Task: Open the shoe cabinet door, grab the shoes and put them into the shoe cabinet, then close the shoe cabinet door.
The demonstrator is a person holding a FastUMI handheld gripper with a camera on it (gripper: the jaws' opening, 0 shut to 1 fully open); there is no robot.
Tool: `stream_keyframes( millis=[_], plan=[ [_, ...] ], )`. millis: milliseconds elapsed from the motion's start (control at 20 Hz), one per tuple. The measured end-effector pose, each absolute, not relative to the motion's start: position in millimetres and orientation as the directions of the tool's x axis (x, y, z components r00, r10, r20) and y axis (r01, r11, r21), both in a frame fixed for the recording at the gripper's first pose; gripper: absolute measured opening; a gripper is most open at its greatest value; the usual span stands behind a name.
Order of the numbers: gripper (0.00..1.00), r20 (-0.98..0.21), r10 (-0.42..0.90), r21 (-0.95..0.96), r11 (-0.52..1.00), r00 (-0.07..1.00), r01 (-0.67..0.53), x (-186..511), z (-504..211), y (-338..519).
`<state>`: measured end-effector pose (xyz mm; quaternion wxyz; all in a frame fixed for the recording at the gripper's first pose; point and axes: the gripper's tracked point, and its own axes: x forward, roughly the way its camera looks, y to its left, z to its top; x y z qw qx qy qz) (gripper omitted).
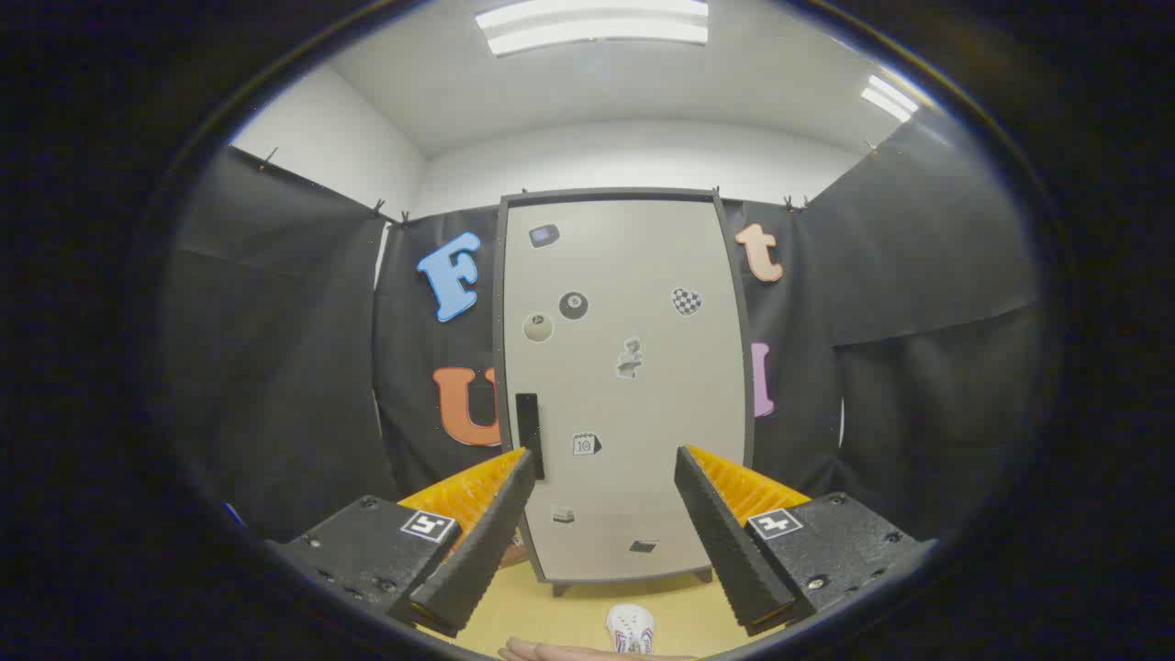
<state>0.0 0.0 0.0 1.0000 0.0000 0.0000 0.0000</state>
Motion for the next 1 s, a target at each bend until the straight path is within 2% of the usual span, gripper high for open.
stream_keyframes(
  millis=[150,400,1000],
  plan=[
    [1.0,-0.018,0.015,-0.009,1.0,1.0,-0.015,4,-6,5],
    [1.0,0.032,-0.005,-0.055,0.998,0.999,0.007,7,-4,4],
    [1.0,0.012,0.039,-0.052,0.998,0.999,-0.039,10,-11,18]
  ],
)
